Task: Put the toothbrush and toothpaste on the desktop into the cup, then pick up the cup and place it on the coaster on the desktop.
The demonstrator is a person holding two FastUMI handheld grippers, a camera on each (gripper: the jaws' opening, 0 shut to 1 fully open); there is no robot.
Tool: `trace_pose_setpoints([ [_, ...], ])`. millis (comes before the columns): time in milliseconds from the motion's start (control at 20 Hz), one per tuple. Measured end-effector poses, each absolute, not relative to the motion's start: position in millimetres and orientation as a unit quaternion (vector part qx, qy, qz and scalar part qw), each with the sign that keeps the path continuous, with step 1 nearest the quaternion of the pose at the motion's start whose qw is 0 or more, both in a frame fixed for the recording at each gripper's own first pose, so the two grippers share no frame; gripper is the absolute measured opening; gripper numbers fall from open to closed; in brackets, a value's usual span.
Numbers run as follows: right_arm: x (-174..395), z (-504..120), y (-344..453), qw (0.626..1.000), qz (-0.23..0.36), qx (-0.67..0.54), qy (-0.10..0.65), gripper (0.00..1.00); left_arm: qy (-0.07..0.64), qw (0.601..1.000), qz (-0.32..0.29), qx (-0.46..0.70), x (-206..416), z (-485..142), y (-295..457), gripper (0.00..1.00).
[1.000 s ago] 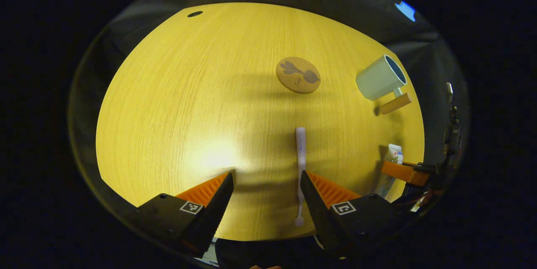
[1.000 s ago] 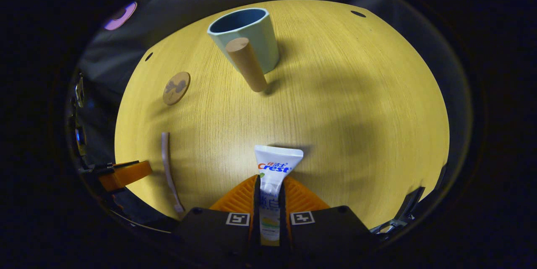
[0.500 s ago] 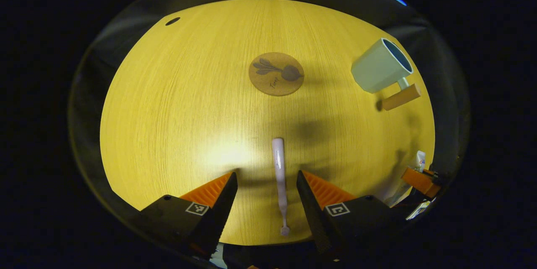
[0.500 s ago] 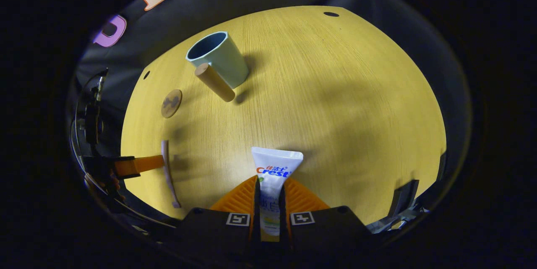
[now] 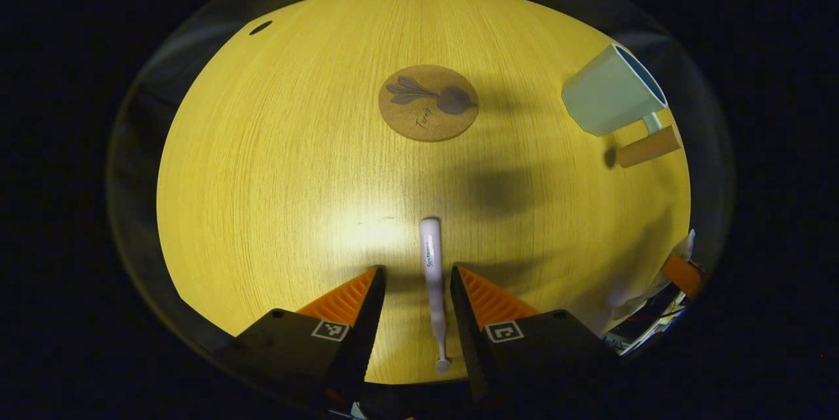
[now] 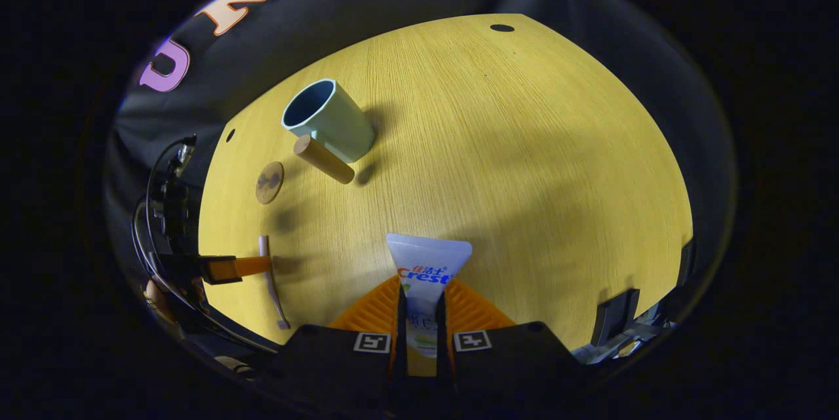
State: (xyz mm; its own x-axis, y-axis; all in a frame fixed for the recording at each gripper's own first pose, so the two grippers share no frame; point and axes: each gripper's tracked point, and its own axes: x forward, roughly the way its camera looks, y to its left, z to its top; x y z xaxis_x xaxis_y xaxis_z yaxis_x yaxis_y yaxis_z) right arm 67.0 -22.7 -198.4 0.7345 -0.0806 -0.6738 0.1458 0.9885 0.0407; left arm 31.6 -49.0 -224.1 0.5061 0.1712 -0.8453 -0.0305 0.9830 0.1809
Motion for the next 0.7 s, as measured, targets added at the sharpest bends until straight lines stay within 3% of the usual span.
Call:
trace_pose_setpoints([
  [250, 69, -195, -31, 0.931, -0.068, 0.049, 0.356, 0.21, 0.499, 0.86, 0.066, 0.088, 33, -226, -45, 0.59],
  [400, 69, -191, -36, 0.932, -0.074, 0.05, 0.35, 0.21, 0.504, 0.856, 0.063, 0.096, 34, -226, -48, 0.5],
  [500, 69, -187, -38, 0.934, -0.078, 0.054, 0.345, 0.21, 0.506, 0.855, 0.065, 0.095, 34, -228, -51, 0.37],
  [550, 70, -184, -39, 0.935, -0.08, 0.056, 0.341, 0.21, 0.507, 0.854, 0.066, 0.095, 34, -228, -53, 0.25],
  [650, 73, -179, -40, 0.937, -0.083, 0.06, 0.333, 0.21, 0.505, 0.855, 0.066, 0.097, 35, -228, -54, 0.09],
  [700, 74, -175, -40, 0.939, -0.084, 0.063, 0.327, 0.21, 0.504, 0.856, 0.065, 0.097, 33, -228, -54, 0.06],
])
